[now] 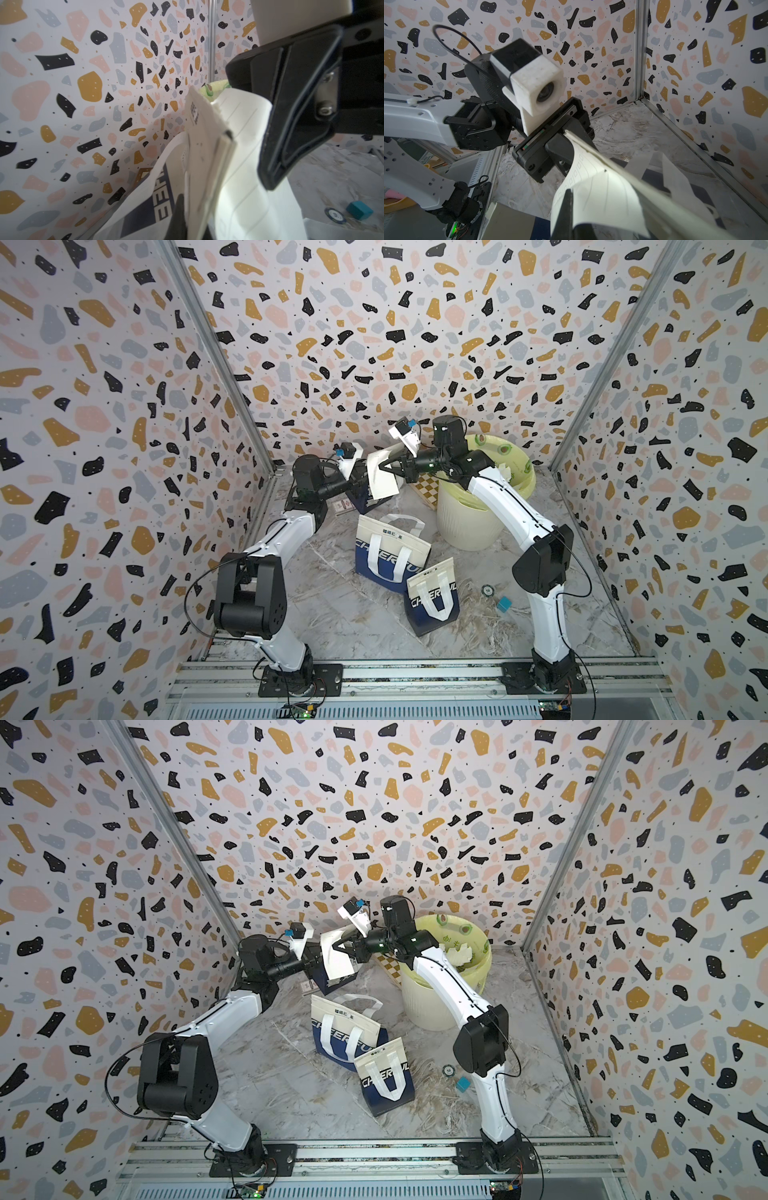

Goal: Shred takeout receipts and throw away
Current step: Tear off the takeout receipt from the takeout bag.

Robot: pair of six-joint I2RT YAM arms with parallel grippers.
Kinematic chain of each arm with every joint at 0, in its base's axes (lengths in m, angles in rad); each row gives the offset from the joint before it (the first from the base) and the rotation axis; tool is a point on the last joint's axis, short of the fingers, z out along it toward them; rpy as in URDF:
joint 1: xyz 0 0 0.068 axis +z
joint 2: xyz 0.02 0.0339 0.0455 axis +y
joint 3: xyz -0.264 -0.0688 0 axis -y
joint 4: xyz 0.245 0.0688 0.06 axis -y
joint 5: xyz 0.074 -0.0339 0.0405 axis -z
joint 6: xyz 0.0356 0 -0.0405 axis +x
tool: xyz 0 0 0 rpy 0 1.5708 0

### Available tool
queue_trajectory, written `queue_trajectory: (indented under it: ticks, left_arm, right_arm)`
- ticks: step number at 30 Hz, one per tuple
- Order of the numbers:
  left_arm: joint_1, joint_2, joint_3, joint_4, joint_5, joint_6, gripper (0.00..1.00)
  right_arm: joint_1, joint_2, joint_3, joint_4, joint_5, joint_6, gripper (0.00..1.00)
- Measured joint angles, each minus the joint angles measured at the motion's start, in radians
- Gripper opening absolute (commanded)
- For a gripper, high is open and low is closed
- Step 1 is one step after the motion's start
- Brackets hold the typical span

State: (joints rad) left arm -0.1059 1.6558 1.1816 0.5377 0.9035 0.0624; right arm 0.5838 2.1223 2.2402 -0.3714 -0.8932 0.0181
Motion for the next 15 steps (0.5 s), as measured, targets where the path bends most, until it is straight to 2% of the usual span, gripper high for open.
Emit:
queue_trajectory:
  ticks: [7,15]
  left_arm:
    - [-0.001,0.060,0.000,0.093,-0.032,-0.082,0.00]
    - [-0.001,0.101,0.000,0.091,-0.110,-0.093,0.00]
  right_arm:
    - [0.002,-0.005,-0.005,-0.003,0.008,0.007,0.00]
    - [0.030,-0.071,-0.031,-0.023,-0.001,0.007,0.00]
